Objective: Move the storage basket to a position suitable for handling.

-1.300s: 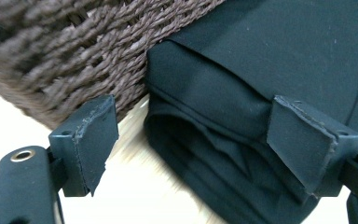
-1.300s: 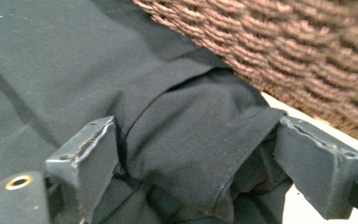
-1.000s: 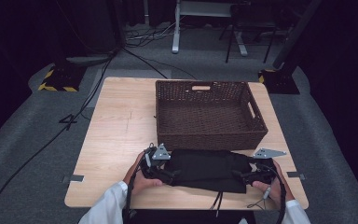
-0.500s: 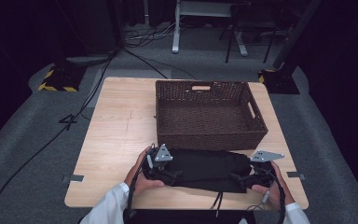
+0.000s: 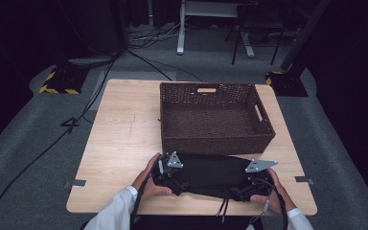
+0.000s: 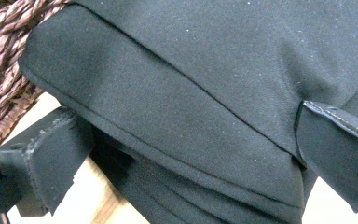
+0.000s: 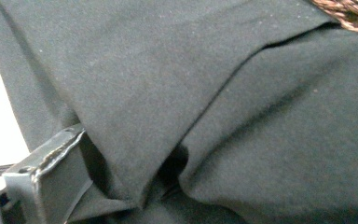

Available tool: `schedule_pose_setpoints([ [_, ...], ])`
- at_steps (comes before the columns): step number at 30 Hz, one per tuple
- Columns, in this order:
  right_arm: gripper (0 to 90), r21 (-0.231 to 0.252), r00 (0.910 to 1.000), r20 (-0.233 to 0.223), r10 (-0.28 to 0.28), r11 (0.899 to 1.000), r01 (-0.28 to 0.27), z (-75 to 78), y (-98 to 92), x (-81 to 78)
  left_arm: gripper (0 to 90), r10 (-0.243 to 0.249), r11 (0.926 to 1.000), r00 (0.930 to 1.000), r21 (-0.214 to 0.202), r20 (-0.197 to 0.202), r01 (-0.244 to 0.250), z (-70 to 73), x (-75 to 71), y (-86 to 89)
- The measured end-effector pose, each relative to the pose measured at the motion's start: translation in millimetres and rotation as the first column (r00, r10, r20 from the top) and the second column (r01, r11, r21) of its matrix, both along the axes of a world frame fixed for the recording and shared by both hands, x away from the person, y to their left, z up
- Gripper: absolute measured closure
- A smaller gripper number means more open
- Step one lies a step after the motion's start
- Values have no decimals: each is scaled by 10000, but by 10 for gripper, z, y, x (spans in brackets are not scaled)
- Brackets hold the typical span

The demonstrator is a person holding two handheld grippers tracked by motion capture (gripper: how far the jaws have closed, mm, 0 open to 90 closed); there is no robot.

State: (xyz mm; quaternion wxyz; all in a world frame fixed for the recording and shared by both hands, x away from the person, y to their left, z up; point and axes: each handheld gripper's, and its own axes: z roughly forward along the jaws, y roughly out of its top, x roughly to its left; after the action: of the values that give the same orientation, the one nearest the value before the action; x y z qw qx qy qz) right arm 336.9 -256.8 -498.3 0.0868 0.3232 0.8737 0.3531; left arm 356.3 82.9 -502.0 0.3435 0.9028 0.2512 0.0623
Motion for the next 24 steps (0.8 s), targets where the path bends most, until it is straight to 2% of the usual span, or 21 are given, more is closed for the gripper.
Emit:
schedule_pose_setpoints([
  [3,66,349,9999,-107,136,9993,-132,13,-54,8,0,-64,9999,9999,-129,90,65,-17,-4,11],
  [5,113,719,9998,-212,54,9974,-38,74,-139,11,0,-118,9999,9998,-72,170,119,-17,-10,14],
  [7,170,1365,9990,-137,-434,9896,448,176,-254,3,1,-134,9999,9997,-88,205,135,-20,-9,17],
  [8,156,1506,9984,-103,-556,9870,565,207,-284,-1,1,-137,9999,9997,-85,220,139,-21,-10,17],
  [9,158,1720,9956,100,-931,9810,900,274,-316,-11,0,-154,9999,9996,-66,252,156,-21,-12,13],
  [12,160,1839,9928,185,-1180,9765,1126,306,-300,-6,0,-164,9999,9995,21,260,164,-17,-17,8],
  [14,162,1553,9908,398,-1296,9803,1220,321,-259,-9,1,-181,9998,9994,26,299,180,-20,-22,8],
  [15,165,1576,9899,620,-1273,9806,1163,384,-263,-38,1,-179,9998,9994,17,301,178,-20,-23,8],
  [16,165,1576,9899,620,-1273,9806,1163,384,-263,-38,1,-180,9998,9994,8,303,180,-22,-24,9],
  [20,163,2106,9809,1025,-1654,9673,1411,578,-347,-106,0,-185,9998,9993,-7,310,185,-24,-23,8],
  [22,162,1873,9768,1087,-1847,9688,1624,588,-323,-110,0,-180,9998,9993,1,320,180,-24,-26,5],
  [23,161,1773,9771,999,-1878,9697,1682,559,-295,-101,0,-169,9999,9994,7,309,169,-24,-27,5],
  [24,160,1433,9805,715,-1832,9747,1717,455,-236,-60,0,-157,9999,9994,8,308,157,-23,-26,5],
])
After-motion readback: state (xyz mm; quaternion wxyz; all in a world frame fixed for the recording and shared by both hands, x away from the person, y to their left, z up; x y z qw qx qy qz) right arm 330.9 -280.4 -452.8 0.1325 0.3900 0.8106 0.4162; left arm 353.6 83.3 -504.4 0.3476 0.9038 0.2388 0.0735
